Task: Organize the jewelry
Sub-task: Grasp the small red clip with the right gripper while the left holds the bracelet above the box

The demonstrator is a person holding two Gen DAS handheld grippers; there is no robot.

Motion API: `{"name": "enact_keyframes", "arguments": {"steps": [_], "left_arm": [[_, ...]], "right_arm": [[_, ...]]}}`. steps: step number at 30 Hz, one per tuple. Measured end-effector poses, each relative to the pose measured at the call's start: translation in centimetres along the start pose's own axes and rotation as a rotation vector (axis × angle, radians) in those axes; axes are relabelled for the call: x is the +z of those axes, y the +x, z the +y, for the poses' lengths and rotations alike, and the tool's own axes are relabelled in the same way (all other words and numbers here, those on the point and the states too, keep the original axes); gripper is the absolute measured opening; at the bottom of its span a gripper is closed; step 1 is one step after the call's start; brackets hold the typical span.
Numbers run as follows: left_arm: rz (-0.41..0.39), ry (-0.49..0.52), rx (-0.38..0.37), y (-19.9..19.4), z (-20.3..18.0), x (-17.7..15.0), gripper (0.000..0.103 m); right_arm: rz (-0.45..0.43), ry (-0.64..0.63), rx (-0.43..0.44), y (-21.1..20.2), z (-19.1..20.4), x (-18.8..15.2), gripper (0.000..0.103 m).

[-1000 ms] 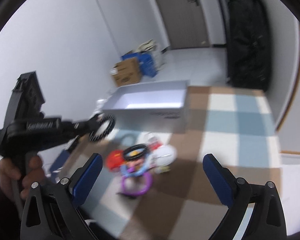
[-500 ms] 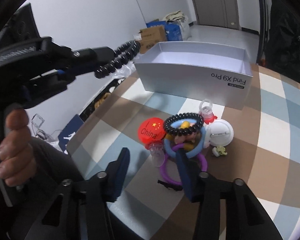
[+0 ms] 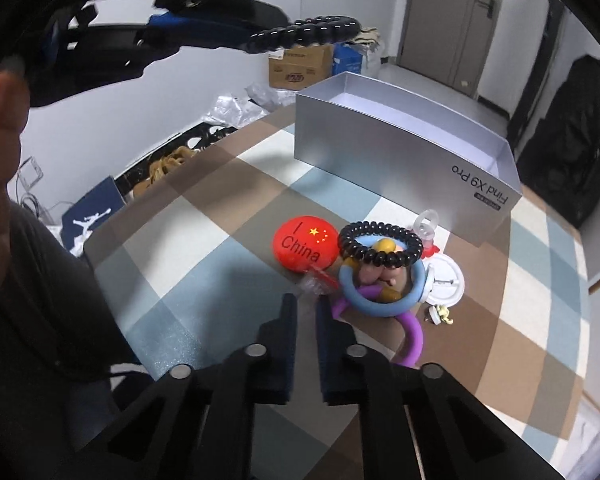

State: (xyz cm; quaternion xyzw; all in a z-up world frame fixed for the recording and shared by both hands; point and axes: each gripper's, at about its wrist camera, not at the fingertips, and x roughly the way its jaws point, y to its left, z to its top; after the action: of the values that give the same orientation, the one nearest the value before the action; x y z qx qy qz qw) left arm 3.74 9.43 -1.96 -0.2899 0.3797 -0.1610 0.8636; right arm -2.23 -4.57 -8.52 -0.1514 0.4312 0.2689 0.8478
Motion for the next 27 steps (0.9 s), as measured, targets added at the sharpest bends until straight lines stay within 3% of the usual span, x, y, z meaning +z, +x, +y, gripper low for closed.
{"name": "enact_keyframes", "arguments": {"steps": [13,16,21,27], "left_arm": [[-0.002,-0.016,0.015,0.6,0.0,0.1,0.005],[-0.008,-0.026,0.019,0.6,0.2,0.2,0.005],[-0.002,-0.062,0.012,0.5,0.9,0.2,0.005],[0.002,-0.061,0.013,0.4,0.8,0.2,0.005]], "right_arm": [[-0.041,0.177,0.126,-1.3,-3.4,0.5,0.000],[-0.011,0.212,0.181,-0.5,-3.6,0.5,0.004],[0.012,0.191,0.186,0.2,-2.9,0.7,0.029],[0.022,0.130,0.117,0.9,-1.6,1.1,0.036]]}}
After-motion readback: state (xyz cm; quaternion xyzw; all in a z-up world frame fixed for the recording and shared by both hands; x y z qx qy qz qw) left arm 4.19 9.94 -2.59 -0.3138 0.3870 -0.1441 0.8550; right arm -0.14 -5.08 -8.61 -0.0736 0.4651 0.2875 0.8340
